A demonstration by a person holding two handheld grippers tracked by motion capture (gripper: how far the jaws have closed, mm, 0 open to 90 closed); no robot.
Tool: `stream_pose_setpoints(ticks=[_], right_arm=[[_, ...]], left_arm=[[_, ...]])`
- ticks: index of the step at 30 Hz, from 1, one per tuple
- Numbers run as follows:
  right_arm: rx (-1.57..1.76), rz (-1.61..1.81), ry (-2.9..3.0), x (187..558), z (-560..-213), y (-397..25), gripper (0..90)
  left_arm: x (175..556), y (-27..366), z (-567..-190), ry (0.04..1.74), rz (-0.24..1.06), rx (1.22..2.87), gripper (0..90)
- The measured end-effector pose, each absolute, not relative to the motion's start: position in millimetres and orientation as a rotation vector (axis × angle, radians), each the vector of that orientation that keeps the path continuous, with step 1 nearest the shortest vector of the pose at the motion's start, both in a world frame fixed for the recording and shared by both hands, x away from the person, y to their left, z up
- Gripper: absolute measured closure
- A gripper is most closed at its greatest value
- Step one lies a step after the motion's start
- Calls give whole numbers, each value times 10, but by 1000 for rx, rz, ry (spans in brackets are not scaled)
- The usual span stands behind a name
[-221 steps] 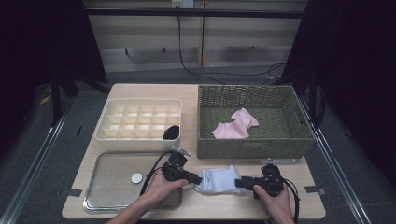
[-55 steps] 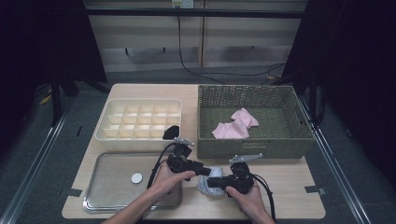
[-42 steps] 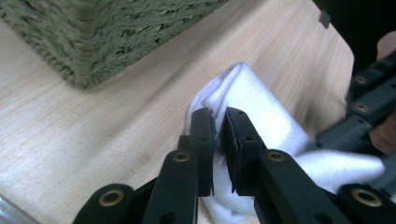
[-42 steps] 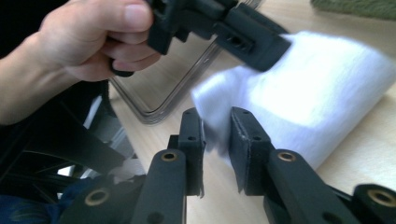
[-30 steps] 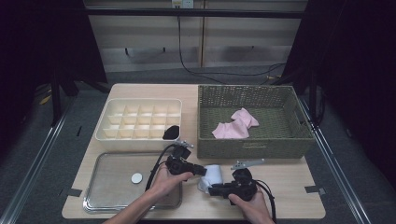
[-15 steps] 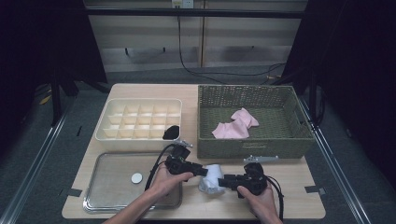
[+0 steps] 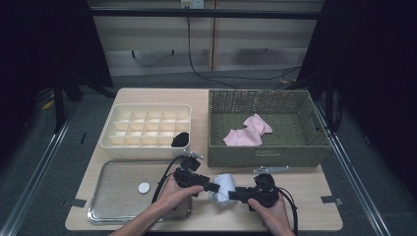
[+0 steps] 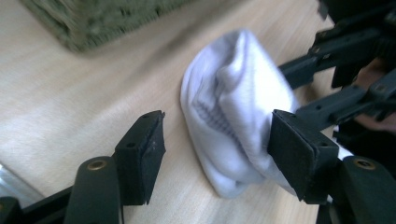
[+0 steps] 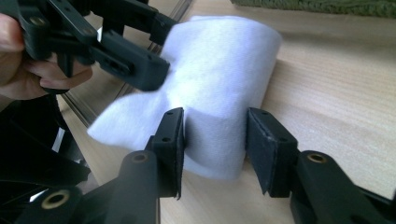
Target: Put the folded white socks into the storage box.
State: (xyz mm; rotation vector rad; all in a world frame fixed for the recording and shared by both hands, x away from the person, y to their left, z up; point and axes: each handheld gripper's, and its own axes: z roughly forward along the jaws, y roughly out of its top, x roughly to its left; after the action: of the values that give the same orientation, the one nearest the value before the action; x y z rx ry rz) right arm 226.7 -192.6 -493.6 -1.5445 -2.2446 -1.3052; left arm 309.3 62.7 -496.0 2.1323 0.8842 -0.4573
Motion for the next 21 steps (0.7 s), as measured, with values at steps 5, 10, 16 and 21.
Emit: stream_pose_setpoints(ticks=[5, 10, 16, 21], right_arm=[[-1553, -1300, -2245, 2274, -4948, -1935, 650], [-1563, -1296, -2244, 2273, -4968, -1930, 676], [-1564, -1287, -2243, 2281, -4974, -1929, 687], [-1559, -1289, -2239, 2284, -4974, -1935, 685]], left_arm=[[3091, 613, -4972, 886, -454, 2123, 368], [3102, 588, -4997, 895, -503, 2087, 399], [3092, 499, -5018, 874, -539, 2090, 448], [3094, 494, -4961, 840, -521, 2103, 640]])
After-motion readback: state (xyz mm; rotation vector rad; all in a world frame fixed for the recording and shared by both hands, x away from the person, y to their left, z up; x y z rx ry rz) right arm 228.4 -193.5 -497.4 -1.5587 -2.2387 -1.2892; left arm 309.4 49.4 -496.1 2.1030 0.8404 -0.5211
